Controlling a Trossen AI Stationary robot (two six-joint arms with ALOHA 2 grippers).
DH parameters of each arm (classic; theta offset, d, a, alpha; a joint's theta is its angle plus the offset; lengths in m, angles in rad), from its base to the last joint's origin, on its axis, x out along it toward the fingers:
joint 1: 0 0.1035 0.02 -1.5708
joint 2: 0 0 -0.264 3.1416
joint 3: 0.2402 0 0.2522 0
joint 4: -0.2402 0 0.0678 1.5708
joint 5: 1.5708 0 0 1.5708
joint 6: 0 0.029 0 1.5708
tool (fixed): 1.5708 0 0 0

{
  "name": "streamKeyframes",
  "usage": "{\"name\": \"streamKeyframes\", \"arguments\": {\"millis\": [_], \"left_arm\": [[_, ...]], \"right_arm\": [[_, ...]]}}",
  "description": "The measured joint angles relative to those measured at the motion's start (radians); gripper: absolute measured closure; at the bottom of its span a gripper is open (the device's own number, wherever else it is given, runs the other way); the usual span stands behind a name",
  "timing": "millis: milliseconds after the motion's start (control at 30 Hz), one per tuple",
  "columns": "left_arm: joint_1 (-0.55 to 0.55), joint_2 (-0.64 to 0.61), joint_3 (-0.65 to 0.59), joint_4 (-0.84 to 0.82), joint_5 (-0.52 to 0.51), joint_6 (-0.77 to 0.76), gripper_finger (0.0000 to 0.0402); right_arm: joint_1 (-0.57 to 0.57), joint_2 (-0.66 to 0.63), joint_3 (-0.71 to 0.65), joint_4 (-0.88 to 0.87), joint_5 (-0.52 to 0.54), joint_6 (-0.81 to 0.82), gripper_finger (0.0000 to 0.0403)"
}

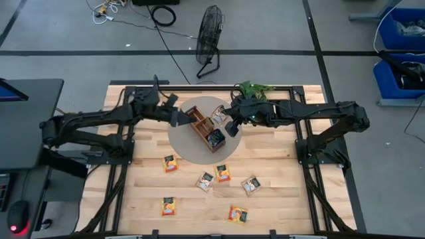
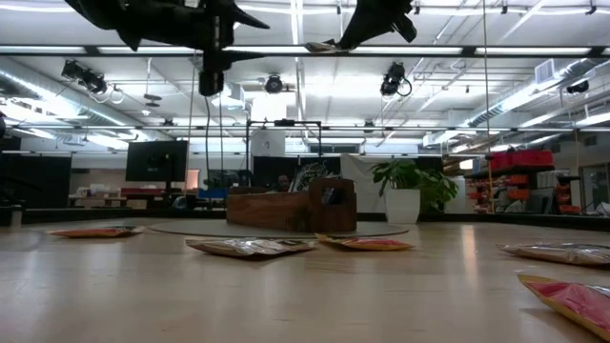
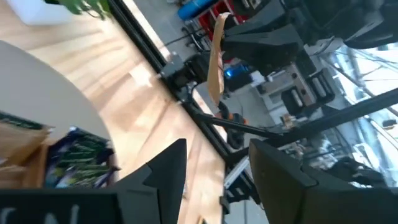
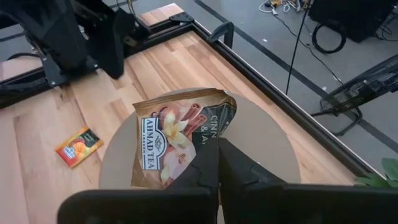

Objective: Pick & Place Tea
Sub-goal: Put the brown tea bag into the middle section of the wooden organizer

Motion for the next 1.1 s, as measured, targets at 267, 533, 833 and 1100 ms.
{"name": "streamKeyframes", "arguments": {"millis": [267, 533, 833, 1100], "left_arm": [[0.001, 0.137, 0.085, 0.008, 0.025, 0.033, 0.0218], [0.001, 0.229, 0.205, 0.012, 0.054, 0.067, 0.0218], [0.000, 0.296, 0.270, -0.028, 0.104, 0.097, 0.0224], [0.001, 0.307, 0.269, -0.088, 0.108, 0.136, 0.0260]], "right_arm": [[0.000, 0.000, 0.000, 0.014, -0.002, 0.023, 0.0403], [0.000, 0.001, 0.000, 0.020, -0.003, 0.023, 0.0403], [0.000, 0.001, 0.000, 0.024, -0.003, 0.037, 0.0403], [0.000, 0.001, 0.000, 0.024, -0.026, 0.031, 0.0403]]}}
